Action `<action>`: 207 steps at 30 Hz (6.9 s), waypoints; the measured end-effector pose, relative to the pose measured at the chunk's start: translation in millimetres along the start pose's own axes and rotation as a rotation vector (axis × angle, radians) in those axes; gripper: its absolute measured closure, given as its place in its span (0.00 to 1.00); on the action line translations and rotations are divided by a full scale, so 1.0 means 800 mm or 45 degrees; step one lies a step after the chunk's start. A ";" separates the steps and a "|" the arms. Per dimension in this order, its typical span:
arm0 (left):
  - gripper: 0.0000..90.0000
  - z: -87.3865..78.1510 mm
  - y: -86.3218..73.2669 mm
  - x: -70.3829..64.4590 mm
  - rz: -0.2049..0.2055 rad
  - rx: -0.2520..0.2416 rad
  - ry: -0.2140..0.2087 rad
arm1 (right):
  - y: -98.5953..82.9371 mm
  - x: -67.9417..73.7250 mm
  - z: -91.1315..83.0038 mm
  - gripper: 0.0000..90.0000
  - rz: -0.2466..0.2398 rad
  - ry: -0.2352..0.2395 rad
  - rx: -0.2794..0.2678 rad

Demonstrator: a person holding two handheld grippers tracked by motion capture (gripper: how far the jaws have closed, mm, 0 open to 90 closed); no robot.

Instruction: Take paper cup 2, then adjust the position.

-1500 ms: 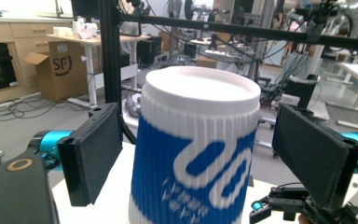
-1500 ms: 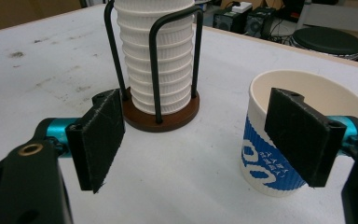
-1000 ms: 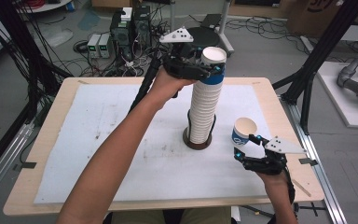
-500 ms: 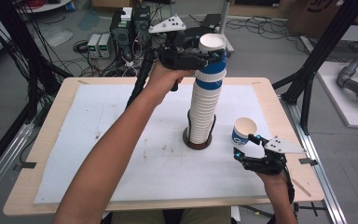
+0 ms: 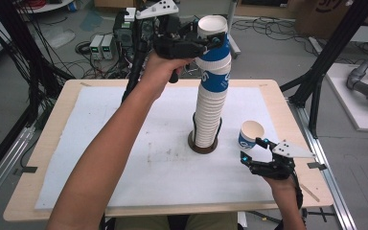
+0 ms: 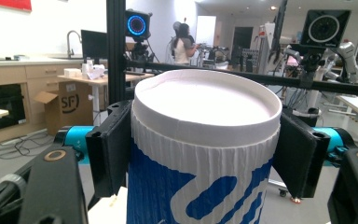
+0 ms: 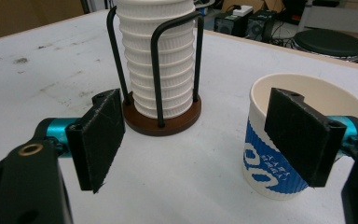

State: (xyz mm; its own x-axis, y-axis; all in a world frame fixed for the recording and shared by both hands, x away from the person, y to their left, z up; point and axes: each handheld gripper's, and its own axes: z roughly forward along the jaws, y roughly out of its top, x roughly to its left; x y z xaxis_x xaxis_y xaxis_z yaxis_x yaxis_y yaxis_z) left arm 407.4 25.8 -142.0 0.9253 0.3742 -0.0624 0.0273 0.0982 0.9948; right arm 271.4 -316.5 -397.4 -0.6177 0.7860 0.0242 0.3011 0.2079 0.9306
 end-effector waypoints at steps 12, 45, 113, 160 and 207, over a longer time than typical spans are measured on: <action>0.32 -0.041 0.016 0.003 0.017 -0.037 0.035 | 0.000 0.004 0.001 0.23 0.000 0.014 -0.006; 0.32 -0.182 -0.135 0.011 -0.015 0.109 0.120 | 0.002 0.020 0.014 0.23 -0.025 0.081 0.009; 0.32 -0.181 -0.257 -0.069 0.000 0.245 -0.131 | 0.047 0.123 0.091 0.23 -0.205 0.658 0.011; 0.16 -0.170 -0.263 -0.081 -0.058 0.347 -0.236 | 0.067 0.143 0.119 0.34 -0.387 0.797 0.098; 0.32 -0.166 -0.252 -0.063 -0.002 0.839 -0.321 | 0.121 0.177 0.149 0.34 -0.915 0.745 0.709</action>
State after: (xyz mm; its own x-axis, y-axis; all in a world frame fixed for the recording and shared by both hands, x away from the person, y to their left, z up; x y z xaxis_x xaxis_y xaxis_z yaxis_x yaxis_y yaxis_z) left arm 304.8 109.2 -350.3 0.9823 0.1415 -0.1229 0.1788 -0.5104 0.8412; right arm 299.5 -115.8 -347.0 -0.9881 0.0053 -0.1537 -0.0737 0.8608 0.5035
